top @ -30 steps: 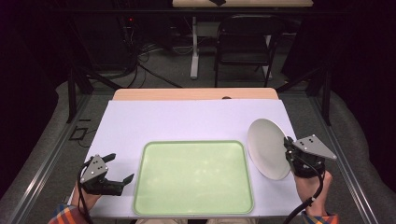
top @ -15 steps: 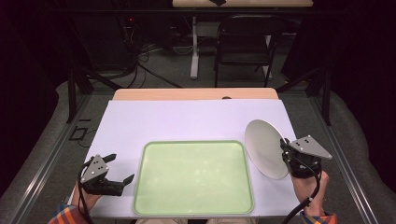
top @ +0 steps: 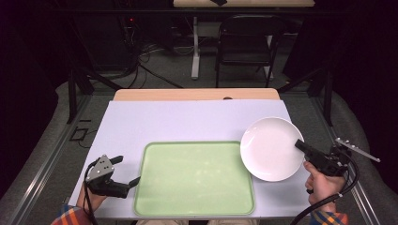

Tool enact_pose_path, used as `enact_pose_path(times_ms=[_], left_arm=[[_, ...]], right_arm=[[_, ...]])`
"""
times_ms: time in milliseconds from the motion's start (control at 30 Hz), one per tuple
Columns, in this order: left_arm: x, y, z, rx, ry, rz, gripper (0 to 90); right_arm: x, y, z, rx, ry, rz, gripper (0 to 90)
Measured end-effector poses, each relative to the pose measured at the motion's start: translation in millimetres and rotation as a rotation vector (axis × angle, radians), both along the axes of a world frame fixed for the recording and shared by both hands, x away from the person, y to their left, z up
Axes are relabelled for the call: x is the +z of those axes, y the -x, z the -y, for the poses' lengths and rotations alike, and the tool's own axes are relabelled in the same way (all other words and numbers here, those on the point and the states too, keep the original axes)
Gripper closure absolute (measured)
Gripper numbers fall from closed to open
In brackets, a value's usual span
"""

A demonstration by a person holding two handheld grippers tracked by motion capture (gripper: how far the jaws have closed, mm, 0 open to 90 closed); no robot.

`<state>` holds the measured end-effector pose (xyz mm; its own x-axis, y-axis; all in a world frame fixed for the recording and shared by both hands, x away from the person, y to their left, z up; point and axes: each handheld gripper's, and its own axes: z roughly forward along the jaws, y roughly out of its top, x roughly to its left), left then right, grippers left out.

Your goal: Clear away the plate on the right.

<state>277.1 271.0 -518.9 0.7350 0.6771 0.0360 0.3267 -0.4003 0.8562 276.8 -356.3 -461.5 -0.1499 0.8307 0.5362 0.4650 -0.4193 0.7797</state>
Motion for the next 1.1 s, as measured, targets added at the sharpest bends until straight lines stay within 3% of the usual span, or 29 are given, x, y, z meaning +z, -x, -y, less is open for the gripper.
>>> enact_pose_path(times_ms=[33,67,167,267,433,700,967,1100], left_arm=[[0.0,0.0,0.0,0.0,0.0,0.0,0.0],[0.3,-0.6,2.2,-0.009,0.015,-0.01,0.0],[0.6,-0.8,4.7,-0.016,0.019,-0.014,0.0],[1.0,-2.2,10.1,-0.028,0.051,-0.031,0.0],[0.9,-4.8,23.8,-0.048,0.066,-0.047,0.0],[-0.7,-9.2,44.9,-0.082,0.07,-0.063,0.0],[-1.5,-14.5,68.7,-0.117,0.135,-0.09,0.0],[-5.0,-17.9,84.4,-0.159,0.17,-0.132,0.2]], right_arm=[[0.0,0.0,0.0,0.0,0.0,0.0,85.4],[-0.8,-1.4,-6.9,0.034,-0.044,-0.01,85.3],[-2.0,-5.4,-20.1,0.084,-0.08,-0.014,85.1],[-3.3,-8.7,-33.4,0.125,-0.088,-0.016,85.0],[-4.8,-13.1,-53.8,0.174,-0.09,-0.001,84.7],[-9.2,-21.3,-78.2,0.234,-0.091,-0.024,84.4],[-12.0,-27.3,-102.9,0.297,-0.11,-0.031,84.3],[-12.7,-29.9,-120.8,0.342,-0.129,-0.031,84.2]])
